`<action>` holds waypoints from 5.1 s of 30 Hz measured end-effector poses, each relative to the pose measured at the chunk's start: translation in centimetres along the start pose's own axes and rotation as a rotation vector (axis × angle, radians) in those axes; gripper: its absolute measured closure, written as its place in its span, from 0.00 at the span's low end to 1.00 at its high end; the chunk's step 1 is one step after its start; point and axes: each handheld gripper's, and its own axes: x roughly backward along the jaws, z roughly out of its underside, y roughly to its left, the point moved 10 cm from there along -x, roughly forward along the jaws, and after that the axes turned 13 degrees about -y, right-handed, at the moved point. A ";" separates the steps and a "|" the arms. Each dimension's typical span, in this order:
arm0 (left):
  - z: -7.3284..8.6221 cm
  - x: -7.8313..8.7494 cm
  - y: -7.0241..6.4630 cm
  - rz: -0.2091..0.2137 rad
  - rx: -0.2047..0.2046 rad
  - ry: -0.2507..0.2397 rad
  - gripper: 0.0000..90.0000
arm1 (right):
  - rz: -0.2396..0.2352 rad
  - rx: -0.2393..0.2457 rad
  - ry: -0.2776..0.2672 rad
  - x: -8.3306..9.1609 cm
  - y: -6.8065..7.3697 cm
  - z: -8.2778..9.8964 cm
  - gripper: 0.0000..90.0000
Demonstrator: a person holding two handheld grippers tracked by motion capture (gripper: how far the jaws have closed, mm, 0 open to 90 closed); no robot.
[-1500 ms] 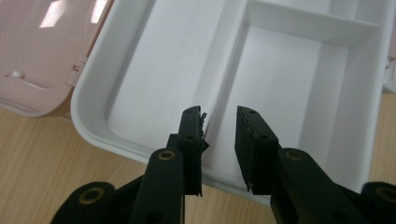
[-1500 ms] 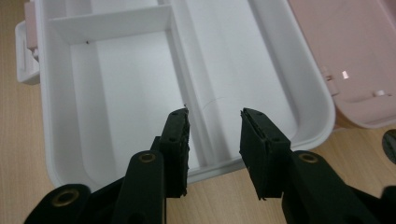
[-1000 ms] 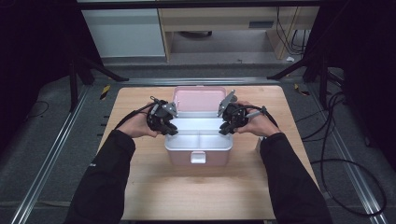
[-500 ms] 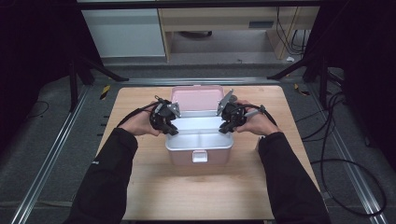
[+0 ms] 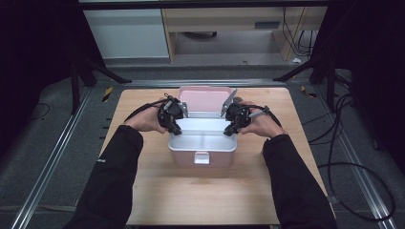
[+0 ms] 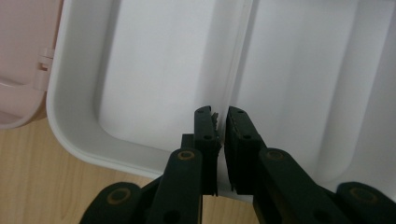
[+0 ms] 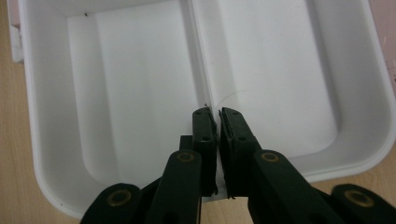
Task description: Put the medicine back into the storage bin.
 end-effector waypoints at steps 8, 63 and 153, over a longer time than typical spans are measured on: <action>-0.6 0.7 0.3 0.001 -0.007 -0.015 0.94 | 0.004 0.004 0.052 0.5 -0.3 -0.4 0.96; 3.0 1.8 -20.3 0.102 -0.002 -0.089 0.97 | -0.114 0.085 -0.027 2.9 18.7 2.9 0.97; 12.9 1.1 -9.4 -0.476 0.631 -0.435 0.40 | 0.623 -0.639 -0.100 6.4 3.7 17.4 0.40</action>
